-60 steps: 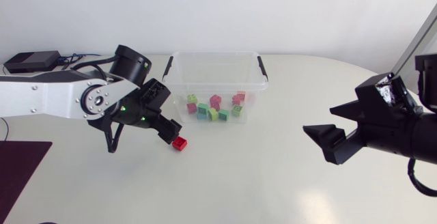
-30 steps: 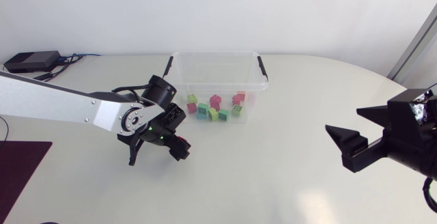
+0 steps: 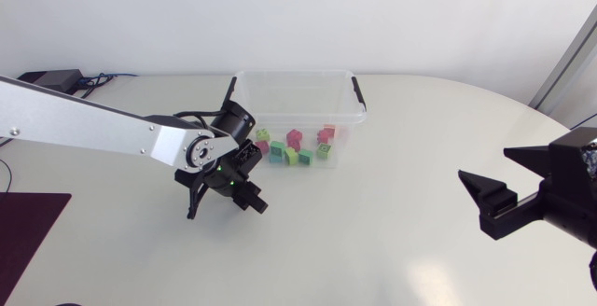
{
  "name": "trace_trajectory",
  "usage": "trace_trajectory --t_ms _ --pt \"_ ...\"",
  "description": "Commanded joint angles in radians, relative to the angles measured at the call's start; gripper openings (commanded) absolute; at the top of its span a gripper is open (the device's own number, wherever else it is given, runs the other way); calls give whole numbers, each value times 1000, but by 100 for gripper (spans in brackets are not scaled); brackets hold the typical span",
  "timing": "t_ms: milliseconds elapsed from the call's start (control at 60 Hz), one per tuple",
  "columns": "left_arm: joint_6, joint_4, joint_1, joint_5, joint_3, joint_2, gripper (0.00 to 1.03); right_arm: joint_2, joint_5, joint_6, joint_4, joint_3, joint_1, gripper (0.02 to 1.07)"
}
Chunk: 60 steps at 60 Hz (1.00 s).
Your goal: Pick up the duplo bricks and place them in the container
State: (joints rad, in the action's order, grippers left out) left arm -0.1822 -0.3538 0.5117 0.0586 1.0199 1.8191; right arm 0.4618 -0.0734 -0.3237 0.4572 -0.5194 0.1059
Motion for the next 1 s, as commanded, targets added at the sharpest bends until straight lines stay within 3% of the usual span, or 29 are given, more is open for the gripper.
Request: trace_trajectory --t_ms 0,183,367,483,700,833,917,933,983 --pt "23 -48 -7 1 28 -52 23 -23 1 -28 12 25 -25 98" --pt "20 -169 -7 -14 89 -284 23 -69 0 -41 -49 76 -71 98" --pt "24 -188 -7 -14 203 -374 23 -135 0 -61 -160 165 -95 98" --pt "33 -131 -7 -14 221 -377 23 -169 -2 -71 -209 226 -95 98" --pt "47 78 -48 -14 259 -241 24 -224 7 -60 -313 325 -107 98" --pt "50 127 -68 -16 299 -142 24 -247 14 -40 -341 358 -110 98" --pt "50 150 -75 -16 313 -109 33 -249 20 -38 -350 368 -110 98" --pt "52 151 -78 -16 325 -90 46 -249 29 -40 -353 369 -109 98" --pt "52 154 -81 -16 338 -69 67 -253 34 -44 -354 375 -109 98"
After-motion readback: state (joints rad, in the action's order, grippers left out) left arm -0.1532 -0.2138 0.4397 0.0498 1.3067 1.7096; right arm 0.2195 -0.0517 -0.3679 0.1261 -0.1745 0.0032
